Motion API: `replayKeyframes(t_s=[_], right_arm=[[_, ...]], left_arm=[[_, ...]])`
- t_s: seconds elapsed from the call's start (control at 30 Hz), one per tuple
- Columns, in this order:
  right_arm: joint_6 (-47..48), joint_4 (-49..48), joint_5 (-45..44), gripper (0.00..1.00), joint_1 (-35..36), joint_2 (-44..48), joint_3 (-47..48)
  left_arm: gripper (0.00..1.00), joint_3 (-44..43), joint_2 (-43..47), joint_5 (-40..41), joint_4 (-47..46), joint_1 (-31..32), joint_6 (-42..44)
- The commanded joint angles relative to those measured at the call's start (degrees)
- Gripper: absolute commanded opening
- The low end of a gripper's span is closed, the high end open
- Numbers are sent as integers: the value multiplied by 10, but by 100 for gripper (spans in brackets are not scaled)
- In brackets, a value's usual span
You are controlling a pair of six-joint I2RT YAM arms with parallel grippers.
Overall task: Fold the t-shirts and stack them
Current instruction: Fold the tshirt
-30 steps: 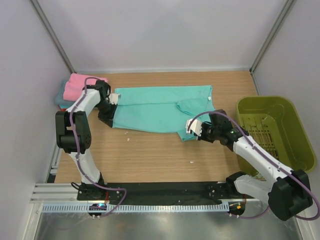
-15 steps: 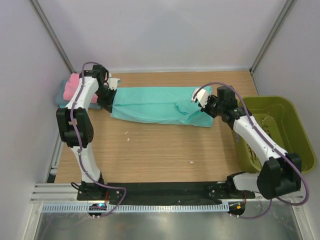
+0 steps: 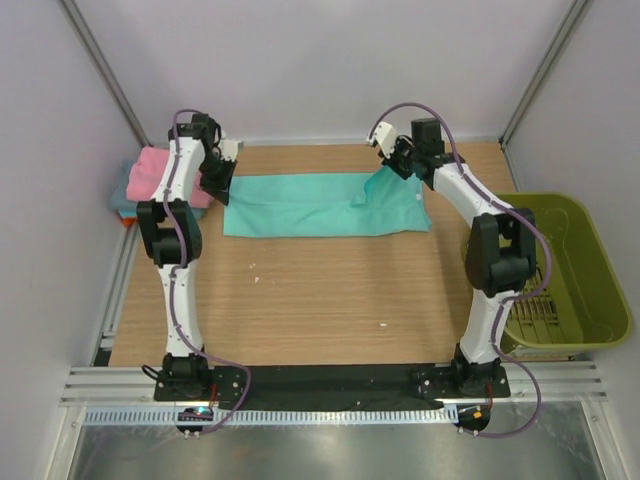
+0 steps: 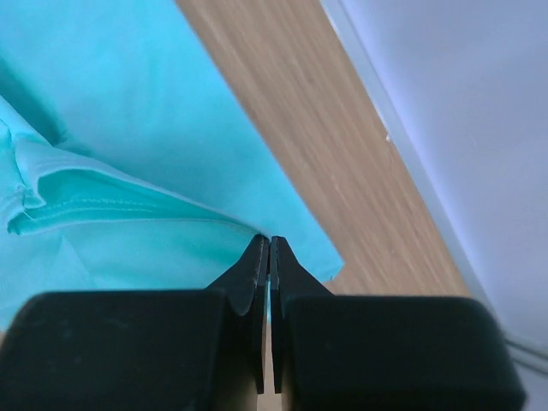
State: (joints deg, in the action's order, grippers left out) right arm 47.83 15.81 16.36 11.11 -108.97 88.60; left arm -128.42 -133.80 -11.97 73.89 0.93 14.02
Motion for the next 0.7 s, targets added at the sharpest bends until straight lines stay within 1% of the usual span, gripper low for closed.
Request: replayKeyframes(t_s=[0.0,0.03,0.07,0.1,0.13,0.17,0.2,0.23,0.27,0.3,0.33,0.37,0.43,0.47,0.5,0.57,0.63,0.67], right_arm=[[-5,-18,10,2,0,-61,97],[-5,-16,7,2,0,-80,113],[-5,-11,3,2,0,-103,126],[-4,-6,-3,8,1,-113,143],[-9,-9,-18,27,2,-119,148],[-19,-17,-27,35,2,-122,149],[-40,-28,-35,41,2,-114,141],[-49,-53,-55,45,2,-106,132],[-59,-66,-63,50,2,-94,120],[-72,-75,-66,53,0,-71,98],[-90,-83,-62,55,1,-56,87],[-104,-83,-58,55,1,-44,68],[-136,-72,-42,55,0,-19,61],[-183,-49,-27,55,2,-17,61],[-209,-37,-19,56,1,-17,65],[-282,3,4,55,1,-34,82],[-310,54,34,52,2,-67,102],[-334,62,50,52,2,-76,118]], left_arm=[[0,-105,-67,9,35,-6,-3],[0,-138,-80,19,36,-7,-7],[1,-144,-87,26,31,-7,-14],[16,-145,-92,33,26,-6,-19],[26,-136,-92,34,22,-7,-22],[32,-129,-88,33,15,-6,-29],[37,-120,-82,34,10,-7,-33],[39,-91,-57,34,3,-7,-37],[40,-74,-43,33,-14,-8,-41],[41,-51,-27,33,-26,-7,-48],[41,-29,12,32,-56,-7,-51],[41,13,29,29,-71,-7,-55],[43,41,61,10,-91,-7,-60],[44,53,78,-1,-102,-7,-65],[44,62,80,-26,-103,-6,-72],[45,60,71,-37,-100,6,-77],[44,52,57,-49,-98,20,-76],[43,49,50,-53,-99,23,-78]])
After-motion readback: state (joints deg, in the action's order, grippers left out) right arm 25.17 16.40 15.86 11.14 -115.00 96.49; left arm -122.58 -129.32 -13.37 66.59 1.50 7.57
